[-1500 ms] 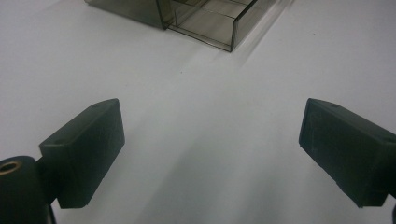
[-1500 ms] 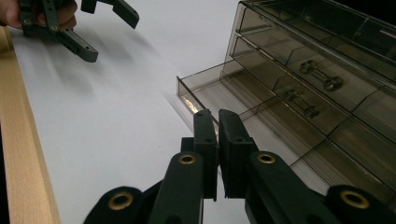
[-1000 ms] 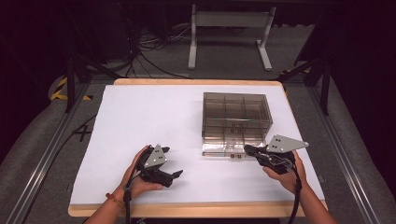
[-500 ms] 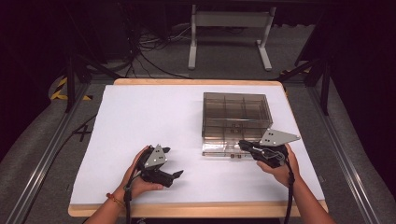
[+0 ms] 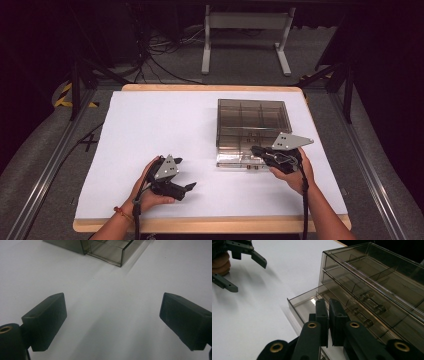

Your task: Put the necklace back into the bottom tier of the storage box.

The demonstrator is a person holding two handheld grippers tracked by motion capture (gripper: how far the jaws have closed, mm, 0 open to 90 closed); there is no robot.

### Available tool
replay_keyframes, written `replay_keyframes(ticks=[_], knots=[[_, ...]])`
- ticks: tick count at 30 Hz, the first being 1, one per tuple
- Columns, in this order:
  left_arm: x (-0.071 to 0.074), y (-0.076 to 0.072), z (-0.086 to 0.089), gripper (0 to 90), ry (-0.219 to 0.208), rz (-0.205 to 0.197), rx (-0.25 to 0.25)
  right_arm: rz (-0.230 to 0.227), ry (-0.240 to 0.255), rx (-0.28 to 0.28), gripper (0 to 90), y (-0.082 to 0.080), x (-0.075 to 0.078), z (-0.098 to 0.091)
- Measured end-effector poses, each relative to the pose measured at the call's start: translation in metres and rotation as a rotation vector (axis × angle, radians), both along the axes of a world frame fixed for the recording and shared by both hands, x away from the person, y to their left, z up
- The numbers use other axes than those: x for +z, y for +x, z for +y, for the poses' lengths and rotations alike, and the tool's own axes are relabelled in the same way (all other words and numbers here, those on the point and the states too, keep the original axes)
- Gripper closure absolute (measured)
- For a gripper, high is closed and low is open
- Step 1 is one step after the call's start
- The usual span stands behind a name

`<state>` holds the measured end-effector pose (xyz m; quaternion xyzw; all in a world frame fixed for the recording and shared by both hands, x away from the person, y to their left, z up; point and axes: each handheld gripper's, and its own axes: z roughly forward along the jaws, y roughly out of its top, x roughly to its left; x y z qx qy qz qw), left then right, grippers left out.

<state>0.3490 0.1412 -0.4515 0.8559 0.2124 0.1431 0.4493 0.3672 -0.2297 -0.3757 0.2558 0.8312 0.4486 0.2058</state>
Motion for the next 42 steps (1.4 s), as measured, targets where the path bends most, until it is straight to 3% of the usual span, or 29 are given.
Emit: replay_keyframes(ticks=[8,25,42], knots=[[0.001,-0.001,0.002,7.8,0.004,-0.004,0.003,0.016,0.001,-0.025,87.1,0.005,-0.009,-0.002],[0.001,0.000,0.003,8.6,0.003,-0.009,-0.011,0.107,-0.027,-0.051,87.0,0.021,-0.038,-0.001],[0.001,-0.002,0.003,8.6,-0.001,-0.006,-0.010,0.146,-0.062,-0.076,86.9,0.026,-0.053,0.004]])
